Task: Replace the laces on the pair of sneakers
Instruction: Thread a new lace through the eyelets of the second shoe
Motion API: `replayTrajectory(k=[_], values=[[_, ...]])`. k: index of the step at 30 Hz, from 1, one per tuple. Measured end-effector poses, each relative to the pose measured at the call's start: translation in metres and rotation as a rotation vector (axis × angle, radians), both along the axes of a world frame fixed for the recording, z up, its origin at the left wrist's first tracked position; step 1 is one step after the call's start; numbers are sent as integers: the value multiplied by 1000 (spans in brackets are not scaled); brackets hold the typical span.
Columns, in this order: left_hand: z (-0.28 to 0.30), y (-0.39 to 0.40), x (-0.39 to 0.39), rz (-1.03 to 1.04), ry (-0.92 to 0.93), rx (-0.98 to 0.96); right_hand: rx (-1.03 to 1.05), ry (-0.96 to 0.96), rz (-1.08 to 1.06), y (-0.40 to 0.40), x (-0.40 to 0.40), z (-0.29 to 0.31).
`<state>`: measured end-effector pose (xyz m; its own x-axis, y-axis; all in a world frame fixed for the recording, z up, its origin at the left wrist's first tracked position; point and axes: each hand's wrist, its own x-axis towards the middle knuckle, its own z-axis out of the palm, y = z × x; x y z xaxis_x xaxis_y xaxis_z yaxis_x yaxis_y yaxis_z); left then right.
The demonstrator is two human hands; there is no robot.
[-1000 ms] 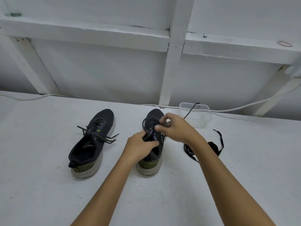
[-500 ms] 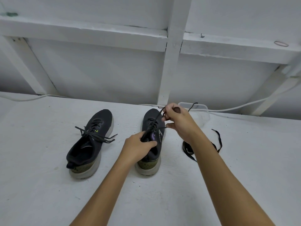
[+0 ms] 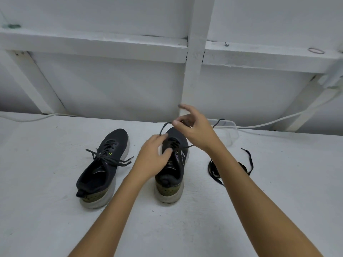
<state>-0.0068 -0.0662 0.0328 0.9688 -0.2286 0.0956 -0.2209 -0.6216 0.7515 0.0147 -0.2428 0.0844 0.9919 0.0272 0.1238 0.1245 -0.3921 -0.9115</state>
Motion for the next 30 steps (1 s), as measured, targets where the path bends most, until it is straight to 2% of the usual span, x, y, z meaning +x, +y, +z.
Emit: replayTrajectory(k=[3, 6, 9, 12, 15, 18, 21, 30], values=[[0, 9, 7, 121, 105, 25, -42, 8, -43, -7, -3, -8], [-6, 15, 12, 231, 320, 91, -98, 45, -71, -17, -8, -21], [-17, 21, 12, 233, 400, 208, -274, 128, -44, -25, -11, -34], [-22, 19, 10, 236, 315, 248, -497, 191, 27, -30, -13, -45], [-10, 11, 6, 232, 148, 99, -560, 226, 49, -29, -14, -48], [0, 3, 5, 132, 134, -19, -627, 223, 49, -27, -13, -48], [0, 3, 6, 72, 158, 41, -688, 208, 44, -25, -11, -49], [2, 6, 3, 172, 130, 136, -680, 131, 23, -21, -8, -31]])
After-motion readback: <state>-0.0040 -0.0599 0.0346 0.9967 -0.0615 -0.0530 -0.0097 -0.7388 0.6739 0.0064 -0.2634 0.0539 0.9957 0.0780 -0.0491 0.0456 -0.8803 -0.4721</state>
